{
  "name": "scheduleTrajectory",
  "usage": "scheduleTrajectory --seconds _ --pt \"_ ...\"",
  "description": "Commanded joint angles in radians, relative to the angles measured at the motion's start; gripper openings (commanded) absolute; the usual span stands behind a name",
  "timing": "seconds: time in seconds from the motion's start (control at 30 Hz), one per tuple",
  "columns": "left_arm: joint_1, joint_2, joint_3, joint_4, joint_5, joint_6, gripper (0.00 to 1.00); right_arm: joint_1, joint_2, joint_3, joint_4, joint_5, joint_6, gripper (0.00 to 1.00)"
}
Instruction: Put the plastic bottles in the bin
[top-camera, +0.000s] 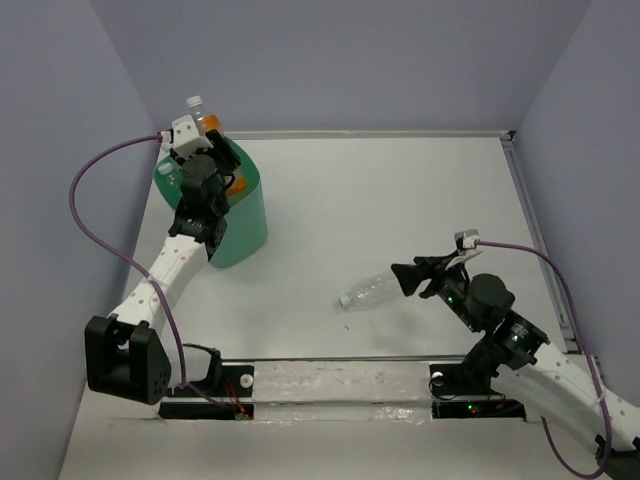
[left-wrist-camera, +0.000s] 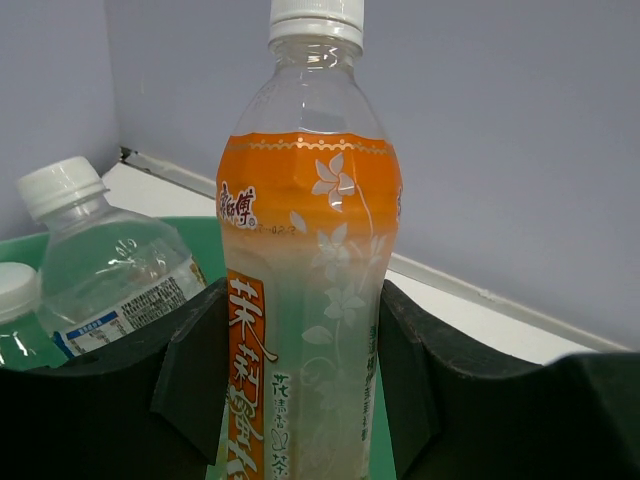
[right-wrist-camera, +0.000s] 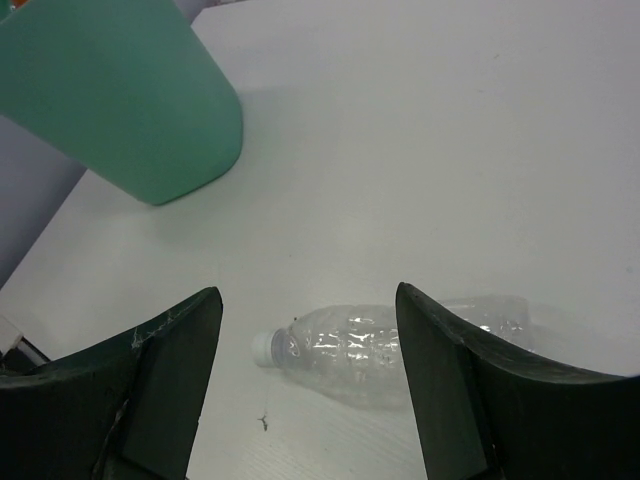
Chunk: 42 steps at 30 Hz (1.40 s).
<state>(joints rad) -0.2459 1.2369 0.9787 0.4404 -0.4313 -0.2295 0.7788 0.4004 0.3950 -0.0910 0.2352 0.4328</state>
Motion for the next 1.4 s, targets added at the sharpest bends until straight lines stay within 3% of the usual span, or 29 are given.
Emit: scheduleTrajectory --seconds 0.0,0.13,0.27,0.33,0.47,0.67,0.87,1.07,1.37 --pt "0.005 0.006 -0.031 0.190 -0.041 -0.116 0.45 -0.004 0.017 -0.007 0.059 -0.062 -0.022 0.76" --pt "0.003 0.022 -0.080 0.195 -0.055 -0.163 0.58 -0.004 0.052 0.011 0.062 -0.105 -0.046 0.76" --pt "0.003 0.030 -0.127 0.210 -0.076 -0.165 0.81 -0.004 0.162 0.053 0.034 -0.198 -0.075 0.78" --pt "0.004 0.021 -0.144 0.213 -0.089 -0.157 0.87 -0.004 0.208 0.067 0.027 -0.227 -0.075 0.81" --pt "0.003 -0.025 -0.135 0.215 -0.060 -0.114 0.99 -0.004 0.258 0.099 -0.007 -0.182 -0.043 0.87" --pt "-0.001 -0.108 -0.075 0.152 -0.017 -0.082 0.99 -0.004 0.204 0.130 -0.177 0.106 0.095 0.97" --pt "-0.003 -0.171 0.000 0.055 -0.007 -0.041 0.99 -0.004 0.155 0.122 -0.292 0.248 0.240 1.00" --pt "-0.003 -0.279 0.052 -0.072 0.011 -0.053 0.99 -0.004 0.190 0.123 -0.453 0.283 0.426 0.99" --pt "-0.010 -0.574 -0.001 -0.250 0.256 -0.177 0.99 -0.004 0.267 0.133 -0.610 0.193 0.621 0.99"
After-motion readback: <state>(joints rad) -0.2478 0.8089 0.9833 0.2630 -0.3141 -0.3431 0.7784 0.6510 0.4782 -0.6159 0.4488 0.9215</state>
